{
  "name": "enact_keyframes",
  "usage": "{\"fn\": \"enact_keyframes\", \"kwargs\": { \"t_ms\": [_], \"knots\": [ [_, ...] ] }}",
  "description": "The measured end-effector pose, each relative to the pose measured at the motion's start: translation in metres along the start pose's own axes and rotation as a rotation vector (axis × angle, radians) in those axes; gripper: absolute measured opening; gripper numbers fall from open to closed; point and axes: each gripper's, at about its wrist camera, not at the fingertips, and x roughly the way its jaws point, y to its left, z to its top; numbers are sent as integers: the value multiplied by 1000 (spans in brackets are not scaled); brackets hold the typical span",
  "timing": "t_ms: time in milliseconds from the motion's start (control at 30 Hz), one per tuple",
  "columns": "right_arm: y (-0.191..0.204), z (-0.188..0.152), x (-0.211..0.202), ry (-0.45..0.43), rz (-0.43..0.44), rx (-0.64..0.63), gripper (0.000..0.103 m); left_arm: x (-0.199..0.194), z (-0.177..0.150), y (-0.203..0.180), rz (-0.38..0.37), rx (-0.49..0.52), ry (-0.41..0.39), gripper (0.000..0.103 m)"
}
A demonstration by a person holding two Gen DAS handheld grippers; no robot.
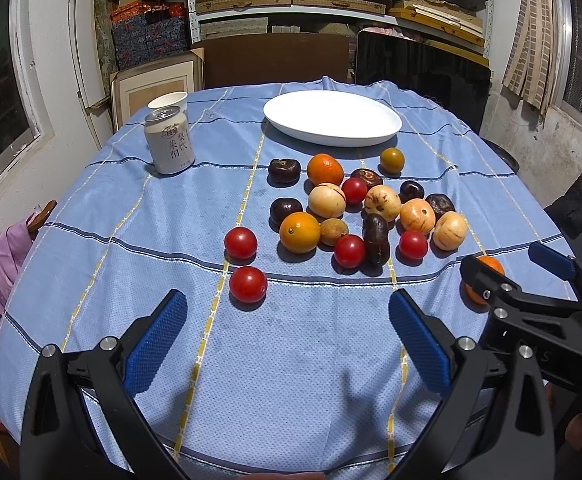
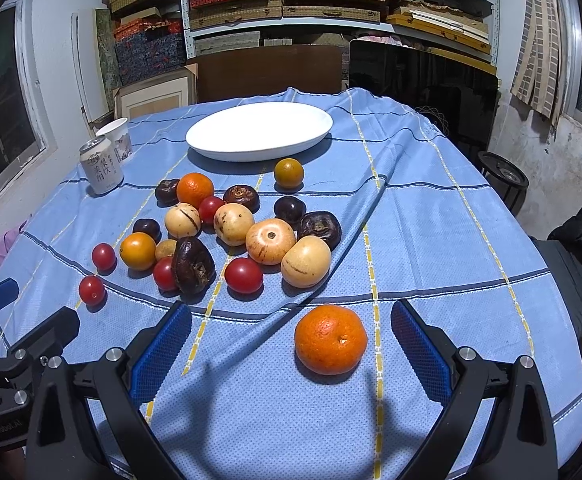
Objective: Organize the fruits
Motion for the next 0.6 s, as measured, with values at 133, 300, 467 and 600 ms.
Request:
{"fn": "enact_keyframes", "kwargs": {
  "t_ms": [133,300,467,600],
  "knots": [
    [0,-1,1,1,2,2,100,1,0,0,1,1,4,99],
    [-1,-1,2,-3,6,10,100,4,1,0,-2,8,14,99],
    [1,-1,5,3,5,7,100,8,1,1,-3,10,20,99],
    [-4,1,-1,-37,29,24,100,11,1,1,10,13,18,99]
  ]
}}
